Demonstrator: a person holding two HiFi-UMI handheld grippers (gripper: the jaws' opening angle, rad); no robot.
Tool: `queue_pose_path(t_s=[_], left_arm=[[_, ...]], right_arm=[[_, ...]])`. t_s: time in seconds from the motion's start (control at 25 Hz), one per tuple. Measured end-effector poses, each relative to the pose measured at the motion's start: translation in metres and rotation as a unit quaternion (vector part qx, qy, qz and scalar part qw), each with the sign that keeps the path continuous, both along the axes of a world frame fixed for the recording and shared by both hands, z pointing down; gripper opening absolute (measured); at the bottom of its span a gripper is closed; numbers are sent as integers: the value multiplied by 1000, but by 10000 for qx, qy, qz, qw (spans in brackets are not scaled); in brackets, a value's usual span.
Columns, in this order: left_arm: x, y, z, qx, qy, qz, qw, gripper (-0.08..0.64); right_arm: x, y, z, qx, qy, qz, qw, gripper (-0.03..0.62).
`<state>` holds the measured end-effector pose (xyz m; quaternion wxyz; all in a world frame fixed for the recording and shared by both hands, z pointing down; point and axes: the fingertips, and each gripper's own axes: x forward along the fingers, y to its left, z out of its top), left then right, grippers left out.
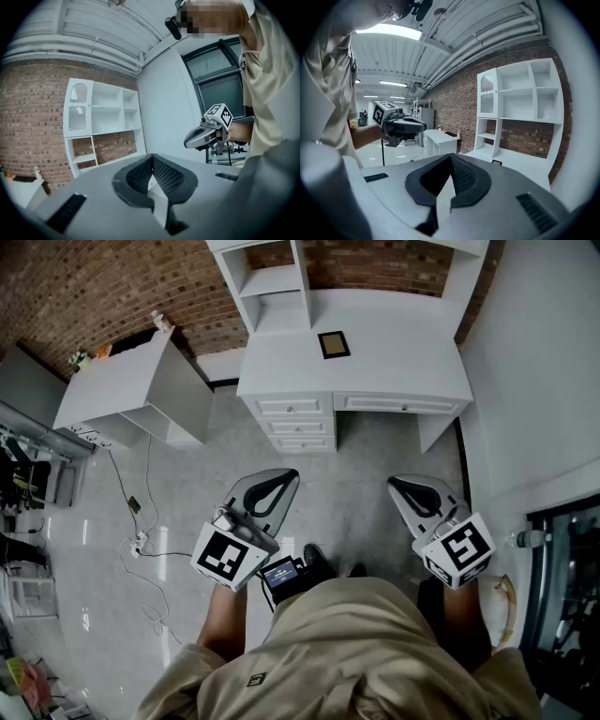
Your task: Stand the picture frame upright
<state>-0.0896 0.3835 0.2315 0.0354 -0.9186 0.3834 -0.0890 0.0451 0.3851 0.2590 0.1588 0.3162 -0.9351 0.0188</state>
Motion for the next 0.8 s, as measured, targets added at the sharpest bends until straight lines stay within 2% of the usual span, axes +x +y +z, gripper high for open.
queue_pose_path(t_s=[0.48,0.68,0.8], left_arm=[[-47,-48,9,-14,38,183,9998,7],[-61,-70,12,38,150,379,9992,6],[-62,-82,14,51,191,479,9987,8]], right_arm=[[-50,-49,2,-70,-21,160,9998,3],[-67,-71,-8,-25,-259,395,9989,3],[-66,-83,-7,-25,-244,534,9983,3]])
